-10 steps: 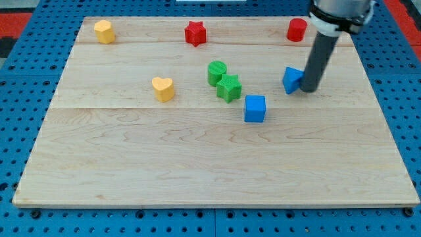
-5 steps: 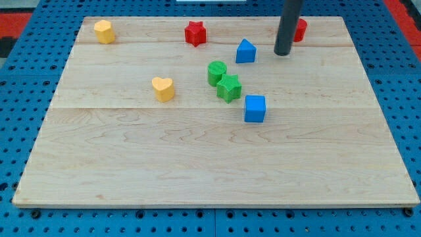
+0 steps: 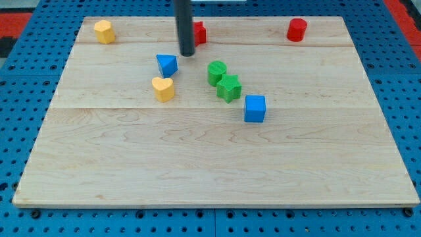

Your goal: Push the blue triangle towards the left center

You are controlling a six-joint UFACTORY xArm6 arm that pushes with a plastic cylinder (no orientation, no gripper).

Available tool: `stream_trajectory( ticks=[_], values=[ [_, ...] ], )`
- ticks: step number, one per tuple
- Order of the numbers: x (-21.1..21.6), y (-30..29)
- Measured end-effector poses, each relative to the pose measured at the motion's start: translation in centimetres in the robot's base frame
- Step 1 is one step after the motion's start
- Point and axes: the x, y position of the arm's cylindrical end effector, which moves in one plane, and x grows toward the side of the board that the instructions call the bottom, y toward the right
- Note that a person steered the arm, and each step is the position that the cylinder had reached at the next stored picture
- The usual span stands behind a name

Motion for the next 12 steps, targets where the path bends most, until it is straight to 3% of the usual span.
stream_trajectory(
  ticks=[1,2,3,4,5,7,9,11,12],
  values=[
    [3.5,-2.5],
    [4.3,-10.0],
    [2.3,-11.7],
    [-0.8,-9.3],
    [-1.2,-12.5],
    [3.0,-17.9],
    [7.4,-18.0],
    [7.4,-18.2],
    [5.9,-14.0]
  ],
)
